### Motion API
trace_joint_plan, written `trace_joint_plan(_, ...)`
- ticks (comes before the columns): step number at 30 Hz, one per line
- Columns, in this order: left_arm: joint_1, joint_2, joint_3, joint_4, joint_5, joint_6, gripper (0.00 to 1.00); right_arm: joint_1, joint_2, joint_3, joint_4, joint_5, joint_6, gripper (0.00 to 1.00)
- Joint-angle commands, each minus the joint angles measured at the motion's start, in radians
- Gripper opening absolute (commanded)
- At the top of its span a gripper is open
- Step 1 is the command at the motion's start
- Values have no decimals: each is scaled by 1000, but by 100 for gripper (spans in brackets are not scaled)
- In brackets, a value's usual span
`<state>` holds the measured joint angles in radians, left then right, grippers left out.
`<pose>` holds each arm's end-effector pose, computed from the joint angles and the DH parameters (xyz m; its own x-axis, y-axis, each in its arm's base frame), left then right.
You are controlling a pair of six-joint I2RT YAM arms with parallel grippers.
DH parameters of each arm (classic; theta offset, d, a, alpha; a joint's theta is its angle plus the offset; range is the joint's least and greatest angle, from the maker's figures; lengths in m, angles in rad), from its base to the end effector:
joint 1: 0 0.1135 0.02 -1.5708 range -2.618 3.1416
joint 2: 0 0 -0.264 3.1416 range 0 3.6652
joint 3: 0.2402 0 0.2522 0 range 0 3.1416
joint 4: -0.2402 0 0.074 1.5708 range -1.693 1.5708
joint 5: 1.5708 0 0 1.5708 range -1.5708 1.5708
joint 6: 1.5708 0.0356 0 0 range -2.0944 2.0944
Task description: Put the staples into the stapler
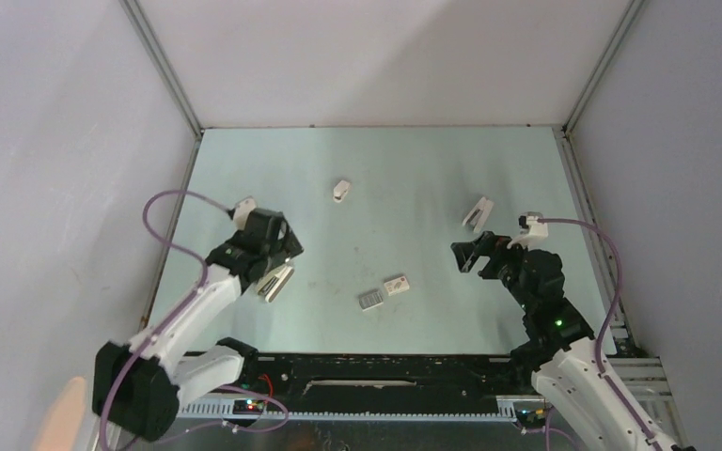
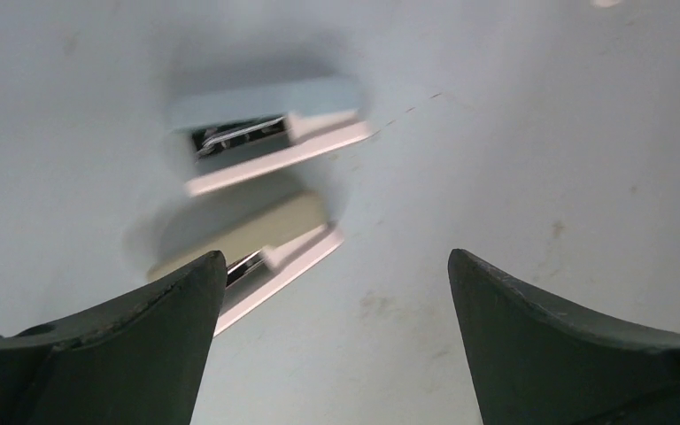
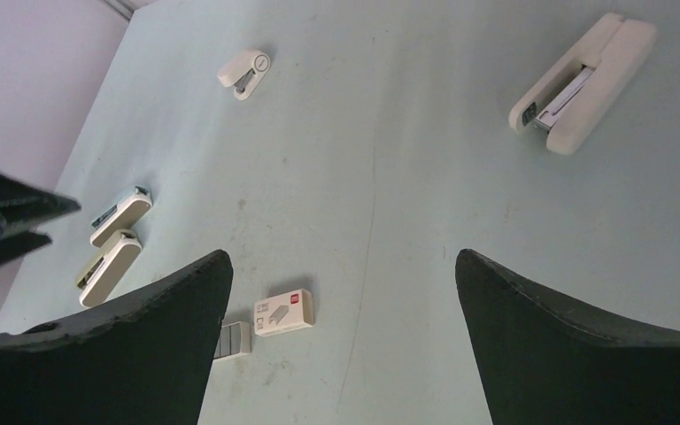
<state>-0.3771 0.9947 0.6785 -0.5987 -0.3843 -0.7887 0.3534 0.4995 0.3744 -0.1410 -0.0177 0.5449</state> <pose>0.1843 -0.0586 0.2309 -0.6107 -0.4655 -0.6406 -0.4319 0.8738 -0.2233 0.1354 0.0506 0.2401 -0.3987 0.4053 -0.8227 -0.1817 0.8443 0.5041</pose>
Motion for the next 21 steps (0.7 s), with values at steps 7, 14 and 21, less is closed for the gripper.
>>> trace_joint_plan(7, 3, 556, 515, 205, 201, 281, 94, 138, 22, -41, 126, 188, -72, 99)
trace_joint_plan(14, 3, 897, 855, 161, 288, 364, 87, 193, 22, -58, 131, 258, -95, 98)
trace_joint_plan(21, 3, 1087, 1049, 119, 346, 401, 76, 218, 31, -61, 132, 293, -108, 98)
